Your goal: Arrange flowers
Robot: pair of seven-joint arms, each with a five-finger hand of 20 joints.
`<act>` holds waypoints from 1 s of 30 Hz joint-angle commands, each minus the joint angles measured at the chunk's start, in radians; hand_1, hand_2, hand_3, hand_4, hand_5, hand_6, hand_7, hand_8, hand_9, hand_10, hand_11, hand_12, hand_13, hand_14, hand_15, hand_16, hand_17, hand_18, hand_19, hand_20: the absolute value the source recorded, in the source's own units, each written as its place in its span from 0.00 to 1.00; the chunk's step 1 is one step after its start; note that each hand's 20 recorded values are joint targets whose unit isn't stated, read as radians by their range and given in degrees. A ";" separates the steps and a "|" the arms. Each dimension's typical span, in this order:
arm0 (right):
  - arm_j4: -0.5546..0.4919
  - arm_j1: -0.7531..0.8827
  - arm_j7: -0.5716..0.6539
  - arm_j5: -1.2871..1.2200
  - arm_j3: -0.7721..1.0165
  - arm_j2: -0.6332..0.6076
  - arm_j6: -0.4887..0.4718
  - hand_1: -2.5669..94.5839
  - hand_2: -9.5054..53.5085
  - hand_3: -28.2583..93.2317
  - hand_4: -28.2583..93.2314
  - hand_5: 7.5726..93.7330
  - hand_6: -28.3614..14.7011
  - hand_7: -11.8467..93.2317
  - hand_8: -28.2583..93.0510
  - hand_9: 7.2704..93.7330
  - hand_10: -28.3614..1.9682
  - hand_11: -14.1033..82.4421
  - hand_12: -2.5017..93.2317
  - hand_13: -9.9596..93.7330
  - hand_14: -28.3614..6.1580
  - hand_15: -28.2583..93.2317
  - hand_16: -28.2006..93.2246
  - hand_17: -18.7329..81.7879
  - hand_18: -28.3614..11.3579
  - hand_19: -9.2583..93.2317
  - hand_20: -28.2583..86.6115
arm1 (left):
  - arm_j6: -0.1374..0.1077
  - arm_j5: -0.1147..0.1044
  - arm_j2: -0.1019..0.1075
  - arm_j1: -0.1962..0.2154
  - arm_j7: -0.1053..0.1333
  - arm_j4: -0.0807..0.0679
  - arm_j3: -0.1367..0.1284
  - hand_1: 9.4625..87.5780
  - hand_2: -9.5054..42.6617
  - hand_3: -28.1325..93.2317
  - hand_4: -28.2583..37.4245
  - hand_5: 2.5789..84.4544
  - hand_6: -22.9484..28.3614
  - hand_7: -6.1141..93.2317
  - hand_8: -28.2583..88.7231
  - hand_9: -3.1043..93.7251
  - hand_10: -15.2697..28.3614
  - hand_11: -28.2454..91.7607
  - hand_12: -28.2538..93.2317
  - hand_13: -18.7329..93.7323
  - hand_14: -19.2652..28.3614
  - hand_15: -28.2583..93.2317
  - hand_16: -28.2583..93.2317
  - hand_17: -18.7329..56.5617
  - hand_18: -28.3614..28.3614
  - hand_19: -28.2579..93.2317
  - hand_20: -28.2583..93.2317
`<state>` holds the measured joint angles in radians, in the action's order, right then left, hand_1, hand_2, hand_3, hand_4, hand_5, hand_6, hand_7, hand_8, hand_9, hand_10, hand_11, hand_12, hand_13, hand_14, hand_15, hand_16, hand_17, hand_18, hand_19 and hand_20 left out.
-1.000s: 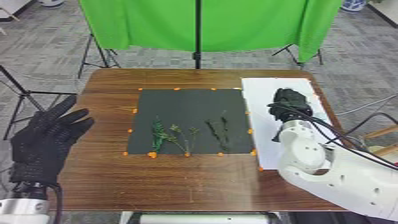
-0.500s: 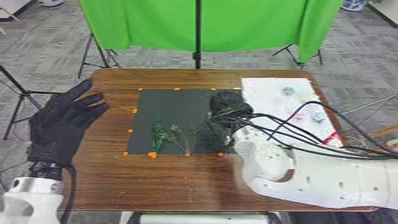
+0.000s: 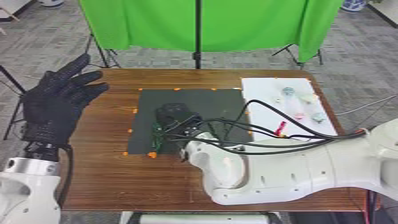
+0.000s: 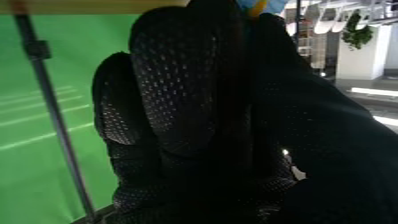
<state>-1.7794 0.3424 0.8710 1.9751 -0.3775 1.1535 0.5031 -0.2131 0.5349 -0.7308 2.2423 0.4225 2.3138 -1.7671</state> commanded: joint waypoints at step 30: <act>0.078 0.238 0.185 -0.425 0.367 0.075 0.083 0.60 0.00 0.74 0.00 0.82 0.83 0.31 0.21 1.00 0.92 0.25 0.26 0.97 0.82 0.62 0.40 0.64 0.40 1.00 0.36 | 0.158 0.025 -0.061 -0.630 -0.376 -0.196 0.404 0.10 0.30 0.85 0.00 0.40 0.62 0.18 0.17 0.36 0.80 0.48 0.33 0.37 0.99 0.73 0.14 0.14 0.92 0.70 0.42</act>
<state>-1.7109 0.5698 1.0283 1.4843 -0.0348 1.2506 0.5214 -0.0664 0.5538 -0.7631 1.6768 0.0994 2.1500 -1.4138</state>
